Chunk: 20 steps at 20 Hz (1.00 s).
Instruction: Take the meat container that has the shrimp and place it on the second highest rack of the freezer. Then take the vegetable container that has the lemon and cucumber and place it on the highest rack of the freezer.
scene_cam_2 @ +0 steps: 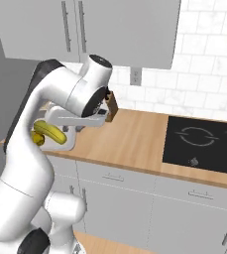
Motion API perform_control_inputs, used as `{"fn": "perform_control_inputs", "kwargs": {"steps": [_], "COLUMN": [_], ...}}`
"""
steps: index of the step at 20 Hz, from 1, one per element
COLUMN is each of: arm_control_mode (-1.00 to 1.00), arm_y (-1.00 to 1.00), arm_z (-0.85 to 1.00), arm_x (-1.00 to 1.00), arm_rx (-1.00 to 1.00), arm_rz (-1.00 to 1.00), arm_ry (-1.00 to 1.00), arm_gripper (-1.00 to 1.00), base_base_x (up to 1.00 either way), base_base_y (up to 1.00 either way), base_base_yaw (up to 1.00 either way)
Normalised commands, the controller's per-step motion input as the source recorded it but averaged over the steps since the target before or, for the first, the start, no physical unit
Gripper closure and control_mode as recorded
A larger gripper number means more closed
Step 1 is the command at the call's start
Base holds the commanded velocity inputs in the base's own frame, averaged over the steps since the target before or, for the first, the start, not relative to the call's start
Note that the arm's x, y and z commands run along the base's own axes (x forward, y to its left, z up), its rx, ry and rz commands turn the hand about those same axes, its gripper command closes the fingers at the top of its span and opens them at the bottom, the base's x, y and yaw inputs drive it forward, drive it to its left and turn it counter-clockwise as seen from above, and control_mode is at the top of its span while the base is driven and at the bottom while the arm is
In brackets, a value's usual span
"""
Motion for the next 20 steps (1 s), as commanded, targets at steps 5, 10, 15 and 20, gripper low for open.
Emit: {"fn": "perform_control_inputs", "kwargs": {"steps": [5, 10, 15, 20], "arm_control_mode": [-1.00, -1.00, 1.00, 1.00], "arm_y": [0.26, 0.19, 0.00, 0.00], "arm_z": [-0.01, 0.00, 0.00, 0.00], "arm_x": [-0.54, -0.25, 0.00, 0.00], "arm_rx": [0.00, 0.00, 0.00, 0.00], "arm_rz": [-0.13, -0.04, 0.00, 0.00], "arm_ry": [-0.01, -0.01, 0.00, 0.00], "arm_gripper": [1.00, 1.00, 1.00, 1.00], "base_base_x": [0.00, 0.00, 0.00, -0.52], "base_base_y": [0.00, 0.00, 0.00, 0.17], "base_base_yaw": [0.00, 0.00, 0.00, 0.00]}}
